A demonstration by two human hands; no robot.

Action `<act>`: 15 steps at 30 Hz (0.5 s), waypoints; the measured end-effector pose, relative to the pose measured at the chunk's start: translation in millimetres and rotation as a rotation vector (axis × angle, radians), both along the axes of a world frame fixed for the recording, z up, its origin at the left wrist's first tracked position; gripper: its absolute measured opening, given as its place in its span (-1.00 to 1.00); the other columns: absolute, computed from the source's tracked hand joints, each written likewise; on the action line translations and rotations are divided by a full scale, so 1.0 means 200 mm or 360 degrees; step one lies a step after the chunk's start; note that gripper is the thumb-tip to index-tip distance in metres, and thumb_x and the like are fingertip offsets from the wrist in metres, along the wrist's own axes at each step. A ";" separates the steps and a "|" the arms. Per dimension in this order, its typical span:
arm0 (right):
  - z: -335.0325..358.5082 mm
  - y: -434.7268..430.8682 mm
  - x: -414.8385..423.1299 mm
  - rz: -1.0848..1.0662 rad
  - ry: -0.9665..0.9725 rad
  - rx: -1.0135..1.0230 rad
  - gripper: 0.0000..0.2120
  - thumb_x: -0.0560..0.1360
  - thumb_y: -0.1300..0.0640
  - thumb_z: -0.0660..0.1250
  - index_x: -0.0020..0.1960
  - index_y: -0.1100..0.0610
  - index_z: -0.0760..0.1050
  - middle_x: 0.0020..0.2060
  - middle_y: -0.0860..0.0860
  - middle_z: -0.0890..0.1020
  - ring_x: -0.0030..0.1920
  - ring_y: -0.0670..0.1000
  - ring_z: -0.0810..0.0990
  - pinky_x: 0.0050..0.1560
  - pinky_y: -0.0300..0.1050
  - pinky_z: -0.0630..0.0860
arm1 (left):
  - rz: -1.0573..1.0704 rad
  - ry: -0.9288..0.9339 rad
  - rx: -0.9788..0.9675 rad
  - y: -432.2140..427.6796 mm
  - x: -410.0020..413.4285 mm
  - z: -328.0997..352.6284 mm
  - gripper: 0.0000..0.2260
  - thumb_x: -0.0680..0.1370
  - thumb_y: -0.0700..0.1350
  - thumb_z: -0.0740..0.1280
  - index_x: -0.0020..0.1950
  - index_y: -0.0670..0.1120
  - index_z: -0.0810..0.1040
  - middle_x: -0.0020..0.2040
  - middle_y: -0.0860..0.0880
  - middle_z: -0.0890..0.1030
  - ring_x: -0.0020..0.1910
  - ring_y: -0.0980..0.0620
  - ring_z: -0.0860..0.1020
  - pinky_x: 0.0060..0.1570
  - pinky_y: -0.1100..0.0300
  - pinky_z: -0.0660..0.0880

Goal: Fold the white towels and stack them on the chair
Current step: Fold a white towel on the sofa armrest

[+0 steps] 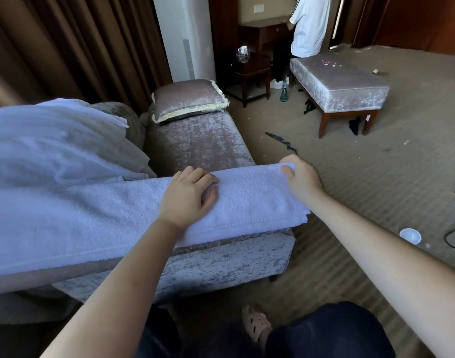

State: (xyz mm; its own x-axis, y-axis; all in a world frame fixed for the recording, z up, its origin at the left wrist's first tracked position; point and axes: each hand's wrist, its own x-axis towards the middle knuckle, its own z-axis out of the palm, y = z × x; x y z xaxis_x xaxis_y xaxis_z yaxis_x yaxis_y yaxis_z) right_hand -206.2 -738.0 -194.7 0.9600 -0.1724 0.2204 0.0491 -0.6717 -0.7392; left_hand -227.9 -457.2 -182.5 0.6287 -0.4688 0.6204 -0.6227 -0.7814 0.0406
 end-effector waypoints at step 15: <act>0.05 0.32 -0.10 0.0187 -0.0553 -0.0753 -0.81 0.56 0.25 0.23 0.11 0.16 0.56 0.11 0.03 0.58 0.17 0.12 0.47 0.10 -0.02 0.31 | -0.0077 0.0122 -0.0009 0.01 0.00 0.01 -0.76 0.56 -0.05 0.22 -0.02 -0.11 0.66 -0.10 0.00 0.66 -0.20 -0.05 0.55 -0.20 0.06 0.52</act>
